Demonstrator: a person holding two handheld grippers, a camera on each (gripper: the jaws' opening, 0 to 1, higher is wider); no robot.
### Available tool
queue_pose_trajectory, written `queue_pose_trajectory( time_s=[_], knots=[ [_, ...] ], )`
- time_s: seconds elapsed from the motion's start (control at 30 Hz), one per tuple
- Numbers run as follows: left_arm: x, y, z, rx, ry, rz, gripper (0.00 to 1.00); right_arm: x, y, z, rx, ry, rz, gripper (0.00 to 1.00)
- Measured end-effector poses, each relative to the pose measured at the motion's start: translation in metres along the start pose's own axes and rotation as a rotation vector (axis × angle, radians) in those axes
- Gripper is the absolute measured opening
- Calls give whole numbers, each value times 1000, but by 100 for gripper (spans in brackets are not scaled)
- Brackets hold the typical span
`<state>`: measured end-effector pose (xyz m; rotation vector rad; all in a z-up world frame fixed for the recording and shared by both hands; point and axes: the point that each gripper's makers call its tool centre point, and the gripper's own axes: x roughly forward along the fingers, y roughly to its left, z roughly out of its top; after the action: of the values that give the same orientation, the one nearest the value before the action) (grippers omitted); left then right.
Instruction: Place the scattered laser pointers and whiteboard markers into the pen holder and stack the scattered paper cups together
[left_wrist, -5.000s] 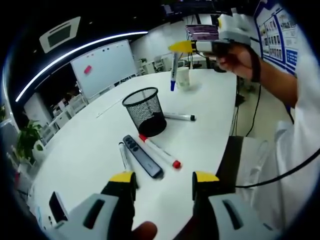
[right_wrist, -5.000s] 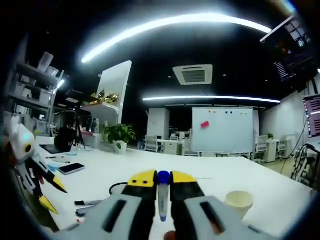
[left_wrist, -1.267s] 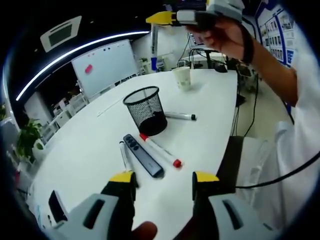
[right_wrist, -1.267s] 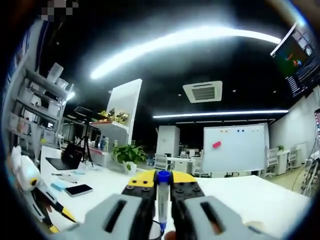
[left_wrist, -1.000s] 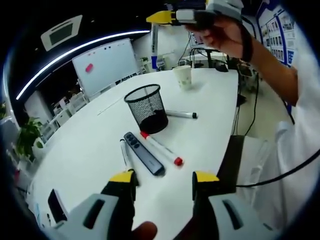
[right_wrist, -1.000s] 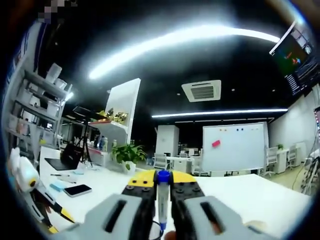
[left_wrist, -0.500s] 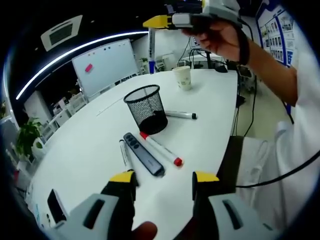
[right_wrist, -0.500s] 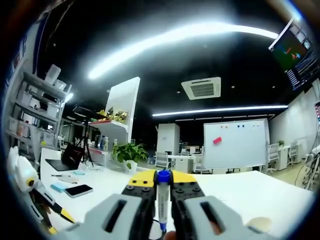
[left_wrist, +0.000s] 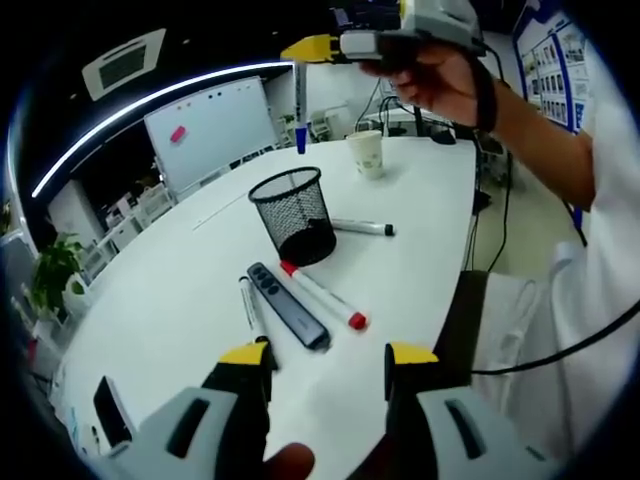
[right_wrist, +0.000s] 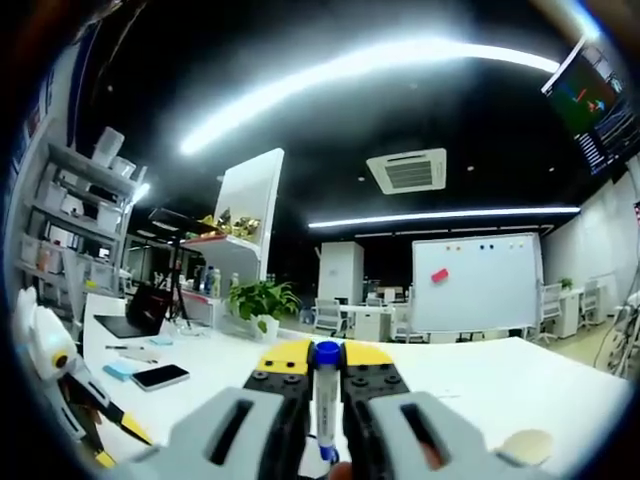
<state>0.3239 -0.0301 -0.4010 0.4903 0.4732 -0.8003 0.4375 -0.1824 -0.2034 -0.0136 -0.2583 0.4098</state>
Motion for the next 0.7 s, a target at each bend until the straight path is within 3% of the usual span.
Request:
queue_pose_trajectory(
  time_s=[0.7],
  knots=[
    [1,0,-1,4,-1,-10,46,3,8,-19,14,46,33,11]
  ],
)
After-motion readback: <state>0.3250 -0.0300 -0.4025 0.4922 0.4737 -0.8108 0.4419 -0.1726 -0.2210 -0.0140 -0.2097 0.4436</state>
